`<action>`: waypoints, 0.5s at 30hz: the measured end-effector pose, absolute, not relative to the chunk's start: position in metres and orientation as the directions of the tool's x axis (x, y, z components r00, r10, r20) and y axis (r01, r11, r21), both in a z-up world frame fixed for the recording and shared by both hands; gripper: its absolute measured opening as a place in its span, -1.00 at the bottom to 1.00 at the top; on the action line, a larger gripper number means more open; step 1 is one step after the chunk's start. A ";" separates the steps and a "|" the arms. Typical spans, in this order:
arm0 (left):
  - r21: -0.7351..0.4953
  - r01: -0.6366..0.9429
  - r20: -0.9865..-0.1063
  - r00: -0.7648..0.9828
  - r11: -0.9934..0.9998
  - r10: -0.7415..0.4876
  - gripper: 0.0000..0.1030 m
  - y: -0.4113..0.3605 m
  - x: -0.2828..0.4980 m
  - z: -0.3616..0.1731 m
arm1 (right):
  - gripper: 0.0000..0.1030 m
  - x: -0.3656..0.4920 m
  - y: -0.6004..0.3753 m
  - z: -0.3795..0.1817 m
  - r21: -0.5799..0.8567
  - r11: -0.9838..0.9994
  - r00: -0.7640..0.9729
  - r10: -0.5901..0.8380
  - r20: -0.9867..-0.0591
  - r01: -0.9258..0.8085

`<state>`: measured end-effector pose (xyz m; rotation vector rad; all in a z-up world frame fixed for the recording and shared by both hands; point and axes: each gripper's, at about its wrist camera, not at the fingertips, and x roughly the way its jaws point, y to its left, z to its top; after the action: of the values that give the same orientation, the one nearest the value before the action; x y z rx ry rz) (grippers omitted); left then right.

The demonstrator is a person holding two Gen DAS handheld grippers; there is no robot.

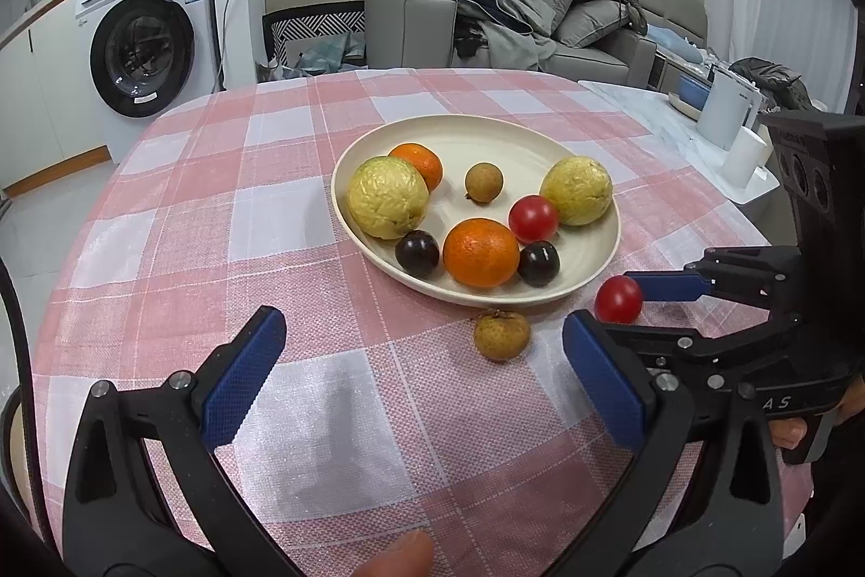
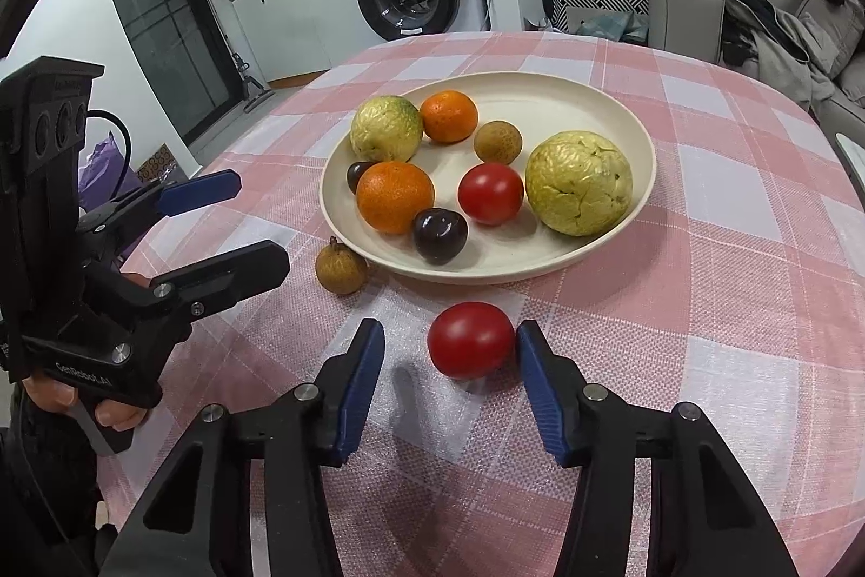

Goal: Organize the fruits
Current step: 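Move the right tool to the red tomato while the left tool approaches the small brown fruit, then grasp the red tomato with the right tool while the left tool grasps the brown fruit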

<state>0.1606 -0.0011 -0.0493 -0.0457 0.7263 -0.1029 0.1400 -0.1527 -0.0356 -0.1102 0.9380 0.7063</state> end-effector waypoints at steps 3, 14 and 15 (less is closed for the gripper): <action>-0.076 0.079 -0.661 0.742 0.994 -0.110 0.98 -0.002 0.160 -0.049 | -0.11 0.140 -0.152 -0.036 0.202 0.775 0.389 0.502 -0.772 -0.599; -0.066 0.098 -0.688 0.716 0.993 -0.116 0.98 -0.009 0.162 -0.052 | -0.39 0.141 -0.156 -0.033 0.181 0.792 0.417 0.484 -0.770 -0.583; -0.071 0.100 -0.695 0.709 0.992 -0.121 0.98 -0.009 0.163 -0.053 | -0.39 0.141 -0.157 -0.031 0.185 0.792 0.421 0.489 -0.764 -0.582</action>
<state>0.1632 -0.0093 -0.0534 -0.0292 0.7737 -0.1229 0.1408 -0.1574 -0.0313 -0.1140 0.9164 0.6726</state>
